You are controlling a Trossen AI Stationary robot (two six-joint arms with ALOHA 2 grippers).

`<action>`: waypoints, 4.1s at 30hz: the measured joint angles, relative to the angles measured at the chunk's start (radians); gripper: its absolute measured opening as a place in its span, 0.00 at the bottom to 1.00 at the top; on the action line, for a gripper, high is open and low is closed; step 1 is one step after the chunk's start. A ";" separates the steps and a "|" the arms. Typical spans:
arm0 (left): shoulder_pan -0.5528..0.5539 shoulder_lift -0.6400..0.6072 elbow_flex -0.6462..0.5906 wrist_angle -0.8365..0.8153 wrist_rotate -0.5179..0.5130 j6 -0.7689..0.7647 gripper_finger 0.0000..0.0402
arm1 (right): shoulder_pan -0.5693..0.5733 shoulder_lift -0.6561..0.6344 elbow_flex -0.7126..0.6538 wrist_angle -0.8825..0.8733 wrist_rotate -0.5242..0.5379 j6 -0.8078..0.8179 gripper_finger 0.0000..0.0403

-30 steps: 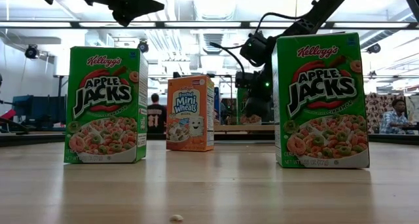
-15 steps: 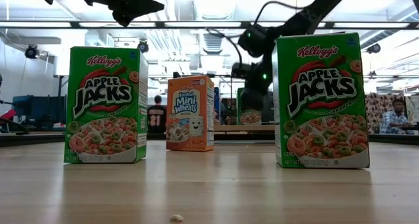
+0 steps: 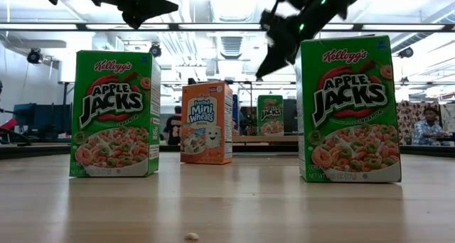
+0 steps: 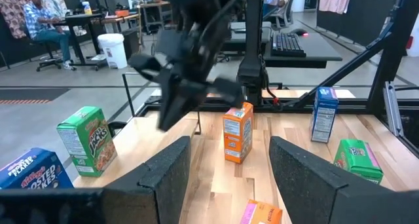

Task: Stack cereal on shelf
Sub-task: Put the bottom right orange cereal box on the shelf

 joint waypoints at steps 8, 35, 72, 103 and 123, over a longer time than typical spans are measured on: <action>0.000 0.000 0.000 0.034 0.000 0.030 0.48 | 0.060 -0.126 0.000 -0.095 -0.256 0.243 0.03; 0.000 0.000 0.000 0.088 0.000 0.067 0.48 | 0.166 -0.180 0.000 -0.799 -0.084 0.301 0.69; 0.000 0.000 0.002 0.136 0.000 0.185 0.48 | 0.188 -0.004 0.001 -0.865 -0.048 0.377 0.44; 0.000 0.000 0.002 0.144 0.000 0.185 0.48 | -0.029 0.023 0.502 -0.924 0.144 -0.139 0.36; 0.000 0.000 0.002 0.143 0.000 0.185 0.48 | -0.442 0.313 0.510 -0.946 0.144 -0.646 0.35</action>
